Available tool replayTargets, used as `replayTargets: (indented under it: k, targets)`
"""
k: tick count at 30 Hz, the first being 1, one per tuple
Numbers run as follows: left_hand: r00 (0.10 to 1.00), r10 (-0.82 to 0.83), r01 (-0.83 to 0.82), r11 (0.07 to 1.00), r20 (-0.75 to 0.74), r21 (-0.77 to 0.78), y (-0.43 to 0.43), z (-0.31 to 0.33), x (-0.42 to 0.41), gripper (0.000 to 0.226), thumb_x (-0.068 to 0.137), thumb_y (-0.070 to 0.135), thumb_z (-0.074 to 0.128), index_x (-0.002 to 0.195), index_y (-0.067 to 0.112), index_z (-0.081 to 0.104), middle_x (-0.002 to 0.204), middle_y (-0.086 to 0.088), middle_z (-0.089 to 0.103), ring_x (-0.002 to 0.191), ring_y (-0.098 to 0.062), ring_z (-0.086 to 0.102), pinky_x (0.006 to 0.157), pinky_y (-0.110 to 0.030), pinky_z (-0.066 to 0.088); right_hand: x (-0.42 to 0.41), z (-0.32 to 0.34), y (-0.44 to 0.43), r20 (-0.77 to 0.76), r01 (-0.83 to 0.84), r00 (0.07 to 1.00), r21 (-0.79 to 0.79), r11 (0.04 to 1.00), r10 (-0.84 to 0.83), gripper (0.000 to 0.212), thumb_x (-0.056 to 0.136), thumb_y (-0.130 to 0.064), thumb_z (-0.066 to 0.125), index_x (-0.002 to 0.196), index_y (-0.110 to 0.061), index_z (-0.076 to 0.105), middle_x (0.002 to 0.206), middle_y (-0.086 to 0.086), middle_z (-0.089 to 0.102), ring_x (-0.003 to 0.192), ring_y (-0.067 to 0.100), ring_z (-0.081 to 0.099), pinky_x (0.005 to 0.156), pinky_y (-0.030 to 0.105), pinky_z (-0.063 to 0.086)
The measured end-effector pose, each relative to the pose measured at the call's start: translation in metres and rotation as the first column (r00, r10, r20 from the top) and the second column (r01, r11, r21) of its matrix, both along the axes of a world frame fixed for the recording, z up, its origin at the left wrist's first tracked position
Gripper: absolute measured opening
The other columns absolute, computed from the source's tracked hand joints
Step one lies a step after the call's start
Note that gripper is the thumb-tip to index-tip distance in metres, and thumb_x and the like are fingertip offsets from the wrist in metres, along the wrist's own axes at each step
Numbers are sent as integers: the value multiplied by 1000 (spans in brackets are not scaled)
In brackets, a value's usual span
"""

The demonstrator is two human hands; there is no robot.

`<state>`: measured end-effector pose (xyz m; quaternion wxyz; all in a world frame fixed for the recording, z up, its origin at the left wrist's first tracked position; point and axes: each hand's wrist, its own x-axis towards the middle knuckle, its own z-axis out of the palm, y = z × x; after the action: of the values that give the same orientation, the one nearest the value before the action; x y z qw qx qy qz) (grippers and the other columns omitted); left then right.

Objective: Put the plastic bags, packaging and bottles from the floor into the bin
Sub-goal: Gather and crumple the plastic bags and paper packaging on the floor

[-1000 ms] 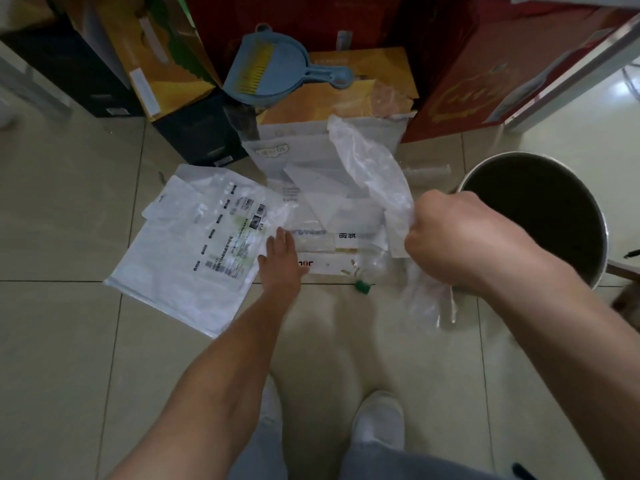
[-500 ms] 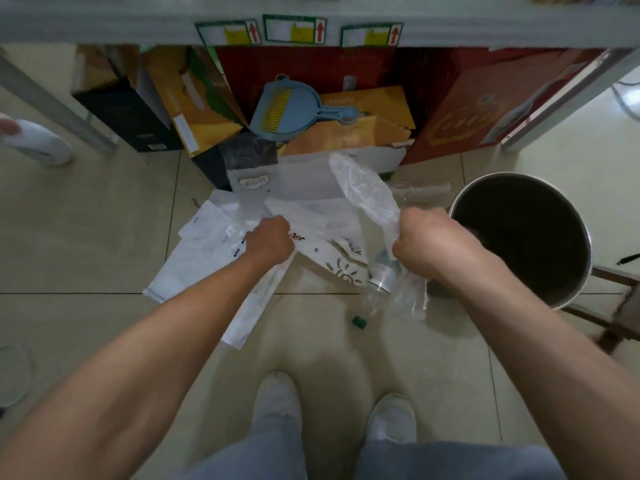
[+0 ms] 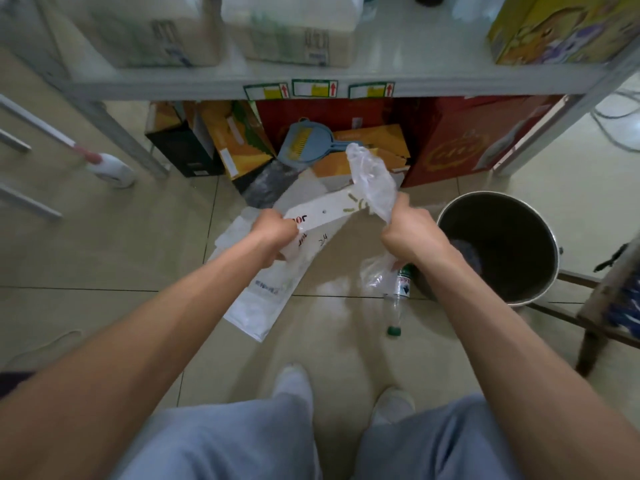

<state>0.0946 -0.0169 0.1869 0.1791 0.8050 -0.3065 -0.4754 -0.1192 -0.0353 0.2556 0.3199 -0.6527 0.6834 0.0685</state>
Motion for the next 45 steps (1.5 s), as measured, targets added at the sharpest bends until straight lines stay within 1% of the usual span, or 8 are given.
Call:
replayTargets:
  k: [12,21,25,28,31,35,40,45]
  targets:
    - [714,-338,148,929,-614,-339,14,63,-77,37,101,10,55,137,11,52,129,-19,65,116,-35,66,97,-49,54,10,26,18,545,344,690,333,878,-477,81,73,-77,59,141,-35,47,122,3,67,93,31,73,55,43,63]
    - [711,-447,301,891,-542,-340,19,53,-78,30,95,10,60,121,-2,66,113,-12,70,105,-19,65,89,-33,48,2,8,3,468,431,763,144,891,-445,56,76,-32,49,132,-31,53,113,3,68,101,29,67,86,46,58]
    - [808,-124,-10,975,-576,-224,10,45,-63,35,94,18,51,115,-2,70,108,-7,75,109,-23,68,98,-37,50,-1,24,9,426,427,810,43,903,-403,55,92,-25,44,147,-24,43,134,13,59,121,36,56,96,46,49]
    - [979,-125,94,977,-160,-190,10,17,-36,23,92,17,55,100,2,70,99,-12,74,100,-29,70,89,-42,57,-6,26,9,388,409,841,2,913,-378,55,95,-23,43,149,-22,40,136,16,56,118,37,57,94,47,49]
    - [782,-534,538,839,323,83,28,-21,1,12,92,17,53,83,12,60,92,-12,67,83,-26,63,68,-36,51,-9,21,6,316,358,890,-39,933,-328,53,92,-16,42,145,-21,43,130,16,58,113,36,58,89,47,51]
    - [492,-834,642,542,251,542,40,-77,37,36,94,28,56,123,7,57,124,-13,61,110,-30,60,83,-35,47,-10,9,0,191,237,957,-70,969,-220,50,93,-19,43,142,-25,42,123,17,60,103,38,61,79,45,50]
    - [584,-777,646,621,236,445,20,-158,38,29,97,22,50,117,6,64,132,-15,60,117,-33,58,96,-34,45,-7,-15,-10,21,72,997,-65,995,-71,46,92,-24,44,138,-27,41,120,20,61,100,42,62,82,53,55]
    - [533,-846,702,464,33,540,34,-256,32,48,103,46,33,150,54,26,167,-10,-12,152,-44,-2,122,-55,5,-10,-25,-24,-101,-14,995,-25,1000,11,46,93,-21,45,138,-28,41,123,20,58,102,41,58,78,44,49]
